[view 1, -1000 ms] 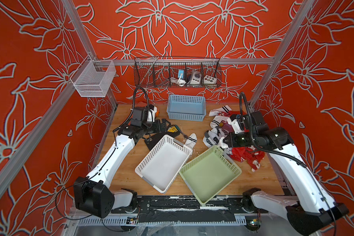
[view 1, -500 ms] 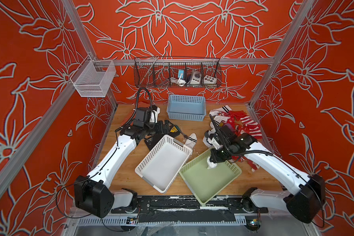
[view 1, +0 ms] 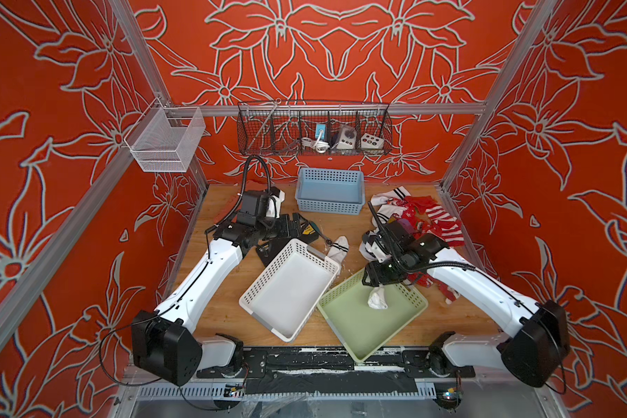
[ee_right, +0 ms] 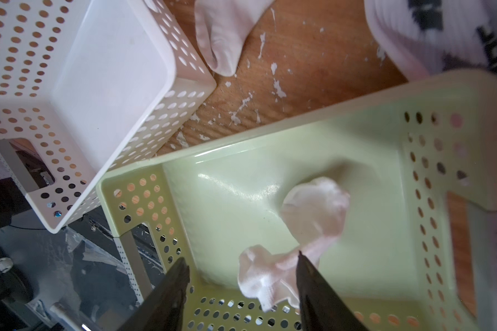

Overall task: Sort the socks into the basket by color
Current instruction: Place the sock in the bin.

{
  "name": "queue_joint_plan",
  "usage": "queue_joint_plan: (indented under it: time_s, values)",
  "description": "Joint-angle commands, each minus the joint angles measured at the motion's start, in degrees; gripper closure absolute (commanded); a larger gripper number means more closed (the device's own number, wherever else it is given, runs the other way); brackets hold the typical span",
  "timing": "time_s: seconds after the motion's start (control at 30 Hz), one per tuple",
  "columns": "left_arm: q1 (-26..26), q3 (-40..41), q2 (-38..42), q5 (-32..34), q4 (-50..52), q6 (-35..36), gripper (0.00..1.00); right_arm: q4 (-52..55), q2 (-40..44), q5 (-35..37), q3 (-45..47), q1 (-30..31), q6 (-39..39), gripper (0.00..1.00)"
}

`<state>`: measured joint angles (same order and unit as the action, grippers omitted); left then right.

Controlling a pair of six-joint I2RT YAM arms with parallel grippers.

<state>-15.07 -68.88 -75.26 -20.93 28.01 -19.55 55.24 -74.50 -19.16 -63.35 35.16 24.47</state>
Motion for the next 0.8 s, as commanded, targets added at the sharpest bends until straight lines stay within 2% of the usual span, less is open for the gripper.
queue_joint_plan:
  time_s: [0.0,0.13,0.27,0.4,0.77]
  values:
    - [-0.3,-0.8,-0.8,-0.7,0.4,0.2,0.02,2.9,0.4,2.5,-4.2,0.3,-0.5,0.34]
    - [-0.9,-2.2,-2.2,-1.7,1.6,1.0,0.00,4.6,-0.2,7.5,-8.8,-0.7,-1.7,0.33]
    - [-2.1,-3.5,-3.3,-1.2,2.7,1.7,0.00,5.1,-3.6,12.2,-13.4,-4.6,-3.2,0.33]
    - [-3.0,-3.2,-3.6,-1.3,2.2,1.2,0.00,1.9,-7.2,13.4,-15.6,-10.3,-3.0,0.35]
    - [-5.0,-2.7,-4.1,-1.6,1.4,0.2,0.00,-2.5,-20.8,23.1,-19.0,-18.7,-5.7,0.36]
